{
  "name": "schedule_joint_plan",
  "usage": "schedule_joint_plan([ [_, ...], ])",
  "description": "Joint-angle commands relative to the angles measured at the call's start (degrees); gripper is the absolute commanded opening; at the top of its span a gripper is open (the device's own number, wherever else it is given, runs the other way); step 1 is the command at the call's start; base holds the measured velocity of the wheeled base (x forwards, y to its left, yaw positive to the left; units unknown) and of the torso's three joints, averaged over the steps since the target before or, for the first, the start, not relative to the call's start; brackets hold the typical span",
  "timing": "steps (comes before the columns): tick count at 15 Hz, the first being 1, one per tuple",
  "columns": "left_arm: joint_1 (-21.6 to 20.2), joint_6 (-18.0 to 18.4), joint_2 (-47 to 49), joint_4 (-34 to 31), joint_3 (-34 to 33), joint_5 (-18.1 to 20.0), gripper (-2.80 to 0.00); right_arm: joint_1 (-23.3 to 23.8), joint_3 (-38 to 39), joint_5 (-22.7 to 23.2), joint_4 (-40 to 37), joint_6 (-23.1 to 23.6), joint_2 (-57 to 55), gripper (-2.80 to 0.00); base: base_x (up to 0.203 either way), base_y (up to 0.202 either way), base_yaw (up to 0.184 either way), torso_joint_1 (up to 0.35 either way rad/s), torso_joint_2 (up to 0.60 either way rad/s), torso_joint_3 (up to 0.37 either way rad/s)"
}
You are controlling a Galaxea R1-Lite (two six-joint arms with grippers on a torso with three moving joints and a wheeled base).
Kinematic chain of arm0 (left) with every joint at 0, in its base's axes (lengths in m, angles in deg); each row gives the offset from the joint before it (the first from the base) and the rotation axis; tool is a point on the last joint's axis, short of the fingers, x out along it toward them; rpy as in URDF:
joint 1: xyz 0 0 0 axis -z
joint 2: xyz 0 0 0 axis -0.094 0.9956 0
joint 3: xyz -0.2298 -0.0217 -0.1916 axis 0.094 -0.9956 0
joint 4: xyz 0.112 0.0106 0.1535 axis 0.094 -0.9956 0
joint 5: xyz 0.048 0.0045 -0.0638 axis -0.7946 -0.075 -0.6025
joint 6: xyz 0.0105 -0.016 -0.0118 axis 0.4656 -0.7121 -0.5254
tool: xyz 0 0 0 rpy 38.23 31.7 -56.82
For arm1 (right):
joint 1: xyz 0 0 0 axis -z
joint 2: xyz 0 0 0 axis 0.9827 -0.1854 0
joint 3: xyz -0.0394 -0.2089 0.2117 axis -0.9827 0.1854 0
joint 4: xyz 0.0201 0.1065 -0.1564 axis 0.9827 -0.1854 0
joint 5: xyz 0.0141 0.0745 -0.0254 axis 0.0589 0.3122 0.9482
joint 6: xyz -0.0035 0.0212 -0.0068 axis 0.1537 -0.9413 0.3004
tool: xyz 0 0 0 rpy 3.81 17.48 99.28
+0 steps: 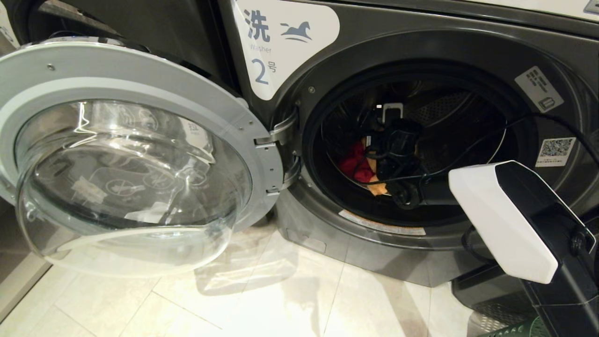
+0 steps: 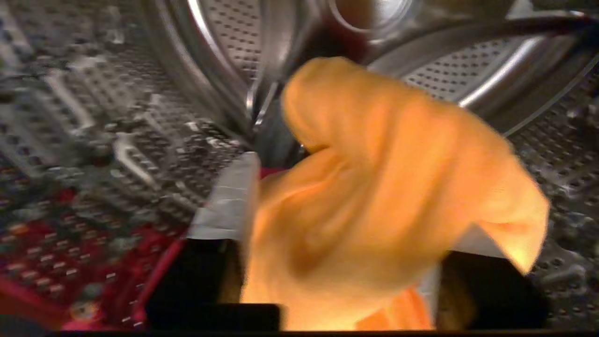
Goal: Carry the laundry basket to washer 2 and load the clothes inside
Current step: Place the clothes into the washing machine
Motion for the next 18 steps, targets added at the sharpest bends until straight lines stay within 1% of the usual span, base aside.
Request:
schedule_joint_plan([
  [1,0.0,0.0,0.0,0.0,0.0,0.0,-2.8,0.1,-0.2,-0.2,0.6,0.0,-0.7,0.0,0.0,0.0,0.0,0.0,0.0,0.0],
  [3,0.0,0.0,0.0,0.0,0.0,0.0,-2.8,0.1,-0.3,0.1,2.5,0.2,-0.4,0.0,0.0,0.0,0.0,0.0,0.0,0.0],
  [11,0.0,0.0,0.0,0.0,0.0,0.0,-2.8,0.1,0.6,0.0,1.8,0.6,0.0,0.0,0.0,0.0,0.0,0.0,0.0,0.0],
  [13,0.0,0.0,0.0,0.0,0.0,0.0,-2.8,0.2,2.6,0.1,1.6,0.2,0.0,0.0,0.0,0.0,0.0,0.0,0.0,0.0],
  [14,0.0,0.0,0.0,0.0,0.0,0.0,-2.8,0.2,4.3,0.1,0.4,-0.3,0.4,0.0,0.0,0.0,0.0,0.0,0.0,0.0],
  [15,0.0,0.0,0.0,0.0,0.0,0.0,-2.8,0.2,4.5,0.1,-2.3,-3.1,0.5,0.0,0.0,0.0,0.0,0.0,0.0,0.0],
  [16,0.0,0.0,0.0,0.0,0.0,0.0,-2.8,0.7,3.5,0.1,-4.4,-4.9,0.5,0.0,0.0,0.0,0.0,0.0,0.0,0.0],
  [18,0.0,0.0,0.0,0.0,0.0,0.0,-2.8,1.1,2.4,-0.2,-4.6,-5.0,0.4,0.0,0.0,0.0,0.0,0.0,0.0,0.0],
])
